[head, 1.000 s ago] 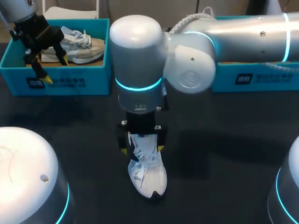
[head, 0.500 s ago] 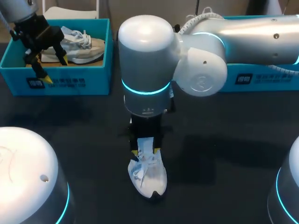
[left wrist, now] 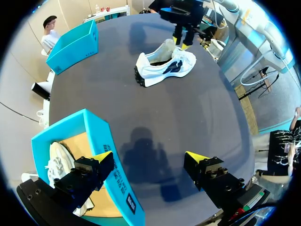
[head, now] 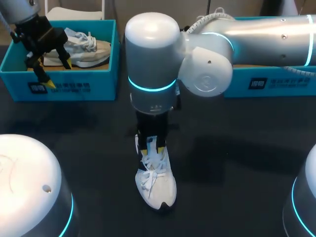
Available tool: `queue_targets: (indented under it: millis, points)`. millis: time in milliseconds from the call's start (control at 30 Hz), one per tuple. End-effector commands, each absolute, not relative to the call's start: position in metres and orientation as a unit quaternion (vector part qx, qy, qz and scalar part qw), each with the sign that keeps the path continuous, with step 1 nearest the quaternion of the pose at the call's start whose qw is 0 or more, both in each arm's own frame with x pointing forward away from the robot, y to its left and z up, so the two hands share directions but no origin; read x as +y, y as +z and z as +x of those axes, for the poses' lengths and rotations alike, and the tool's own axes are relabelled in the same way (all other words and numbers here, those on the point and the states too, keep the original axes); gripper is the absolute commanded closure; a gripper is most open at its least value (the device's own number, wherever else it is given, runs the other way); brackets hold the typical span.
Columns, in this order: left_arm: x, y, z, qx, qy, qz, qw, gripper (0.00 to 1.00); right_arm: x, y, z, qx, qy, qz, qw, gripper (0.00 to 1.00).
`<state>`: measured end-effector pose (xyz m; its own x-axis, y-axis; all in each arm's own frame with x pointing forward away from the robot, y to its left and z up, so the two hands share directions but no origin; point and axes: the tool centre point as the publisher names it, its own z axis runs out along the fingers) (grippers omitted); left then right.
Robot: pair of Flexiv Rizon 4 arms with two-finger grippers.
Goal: Take the shoe out of the shoebox, open the shoe tongue, remove and reinsert the insole, then place the shoe into the shoebox
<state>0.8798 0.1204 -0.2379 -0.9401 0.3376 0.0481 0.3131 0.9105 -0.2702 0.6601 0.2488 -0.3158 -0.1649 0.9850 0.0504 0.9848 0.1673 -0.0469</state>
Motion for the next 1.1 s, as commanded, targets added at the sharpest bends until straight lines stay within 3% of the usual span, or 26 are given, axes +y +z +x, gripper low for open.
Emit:
queue_targets:
  millis: [33,200,433,800,1000,1100]
  points:
    - [0.121,-0.238,0.879,-0.976,0.129,-0.167,0.047,0.0,0.247,-0.332,0.673,-0.763,0.001,-0.644,0.05,0.73]
    - [0.121,-0.238,0.879,-0.976,0.129,-0.167,0.047,0.0,0.246,-0.335,0.683,-0.768,0.001,-0.637,0.055,0.73]
    - [0.121,-0.238,0.879,-0.976,0.129,-0.167,0.047,0.0,0.249,-0.308,0.676,-0.78,0.009,-0.626,0.013,0.75]
    - [0.121,-0.238,0.879,-0.976,0.129,-0.167,0.047,0.0,0.241,-0.346,0.705,-0.806,-0.004,-0.59,0.038,0.72]
    - [0.121,-0.238,0.879,-0.976,0.129,-0.167,0.047,0.0,0.232,-0.305,0.695,-0.828,0.005,-0.561,0.004,0.74]
    - [0.121,-0.238,0.879,-0.976,0.129,-0.167,0.047,0.0,0.226,-0.287,0.698,-0.882,-0.018,-0.47,0.009,0.74]
